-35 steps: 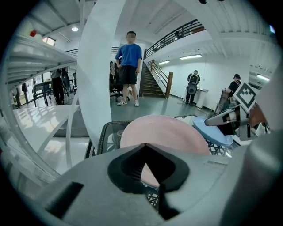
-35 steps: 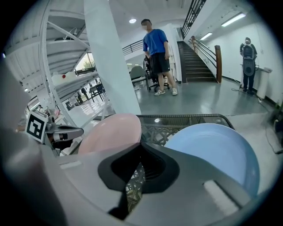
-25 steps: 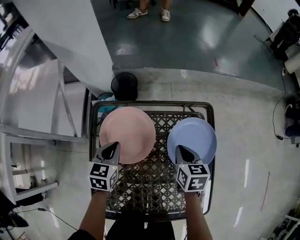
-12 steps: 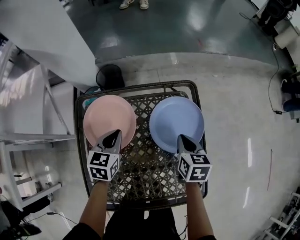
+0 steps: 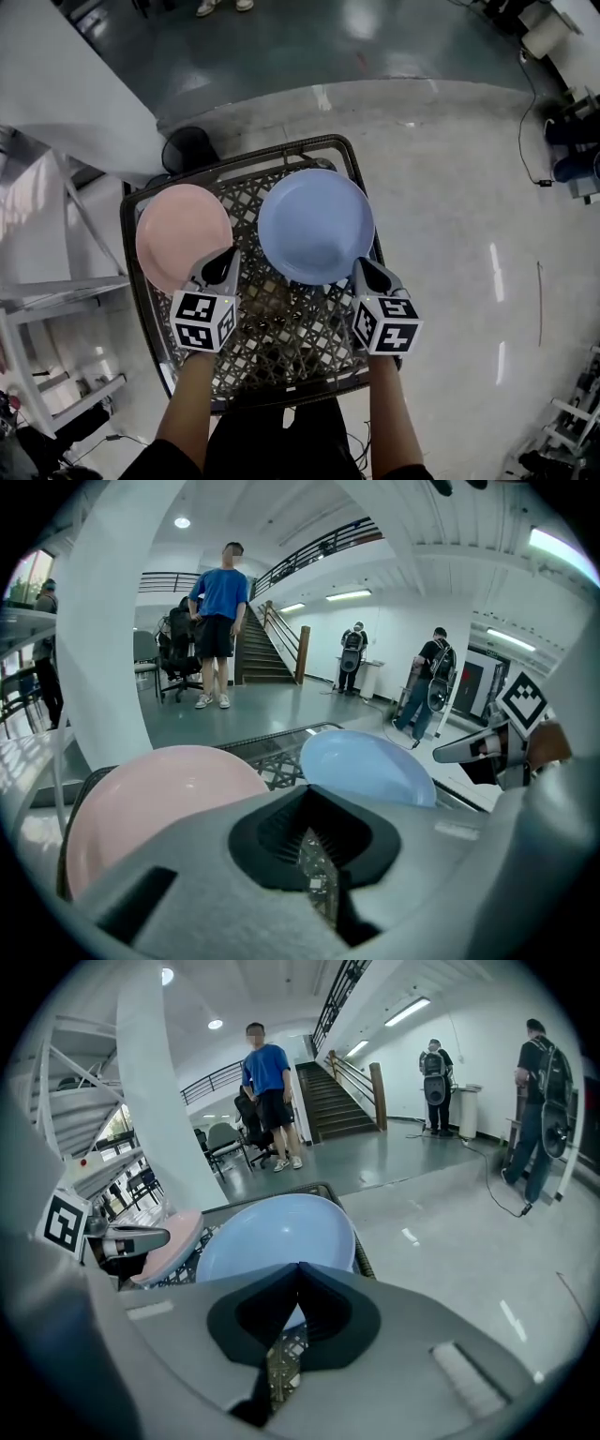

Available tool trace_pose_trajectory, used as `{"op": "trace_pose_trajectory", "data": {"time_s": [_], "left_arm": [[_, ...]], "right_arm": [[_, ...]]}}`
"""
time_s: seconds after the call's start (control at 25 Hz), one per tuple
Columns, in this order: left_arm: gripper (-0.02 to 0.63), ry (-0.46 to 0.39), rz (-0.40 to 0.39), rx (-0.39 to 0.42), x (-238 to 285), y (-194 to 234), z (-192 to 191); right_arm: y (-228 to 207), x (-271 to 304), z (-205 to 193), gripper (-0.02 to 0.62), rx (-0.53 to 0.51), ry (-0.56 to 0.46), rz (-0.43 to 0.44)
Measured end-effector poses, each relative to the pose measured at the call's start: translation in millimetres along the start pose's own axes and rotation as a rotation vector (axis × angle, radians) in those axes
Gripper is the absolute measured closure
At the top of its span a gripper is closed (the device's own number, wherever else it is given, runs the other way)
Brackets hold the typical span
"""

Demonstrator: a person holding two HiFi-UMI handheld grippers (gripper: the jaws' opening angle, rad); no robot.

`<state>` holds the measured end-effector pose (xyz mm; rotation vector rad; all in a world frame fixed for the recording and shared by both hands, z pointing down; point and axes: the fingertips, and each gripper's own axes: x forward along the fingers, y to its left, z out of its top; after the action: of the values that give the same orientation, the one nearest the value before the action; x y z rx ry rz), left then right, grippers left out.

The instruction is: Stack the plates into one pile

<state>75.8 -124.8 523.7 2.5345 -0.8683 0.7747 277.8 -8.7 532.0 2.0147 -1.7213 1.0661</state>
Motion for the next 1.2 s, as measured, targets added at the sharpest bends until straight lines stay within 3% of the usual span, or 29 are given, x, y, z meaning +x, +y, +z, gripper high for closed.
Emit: {"op": "trace_pose_trajectory", "data": {"time_s": [0.32,0.72,1.08,1.2], "left_arm": [[0.607,0.006,-0.026,0.021,10,-29,-1],[0.606,0.051,-0.014,0.011,26,-32,-2],[0.464,0.085,0.008,-0.081,54,-24,3],[0.445,0.104,0.020,-0.097,60,-21,2]], "right_arm": [[-24,-13,-12,0.586,0.030,-0.005,-0.020],[-32,-4,-7,0.583,0.039,-0.007,-0.017],[-43,22,6,0.463,0.031,0.033,-0.023],[-46,30,9,0.463,0.033,0.043,-0.025]]}}
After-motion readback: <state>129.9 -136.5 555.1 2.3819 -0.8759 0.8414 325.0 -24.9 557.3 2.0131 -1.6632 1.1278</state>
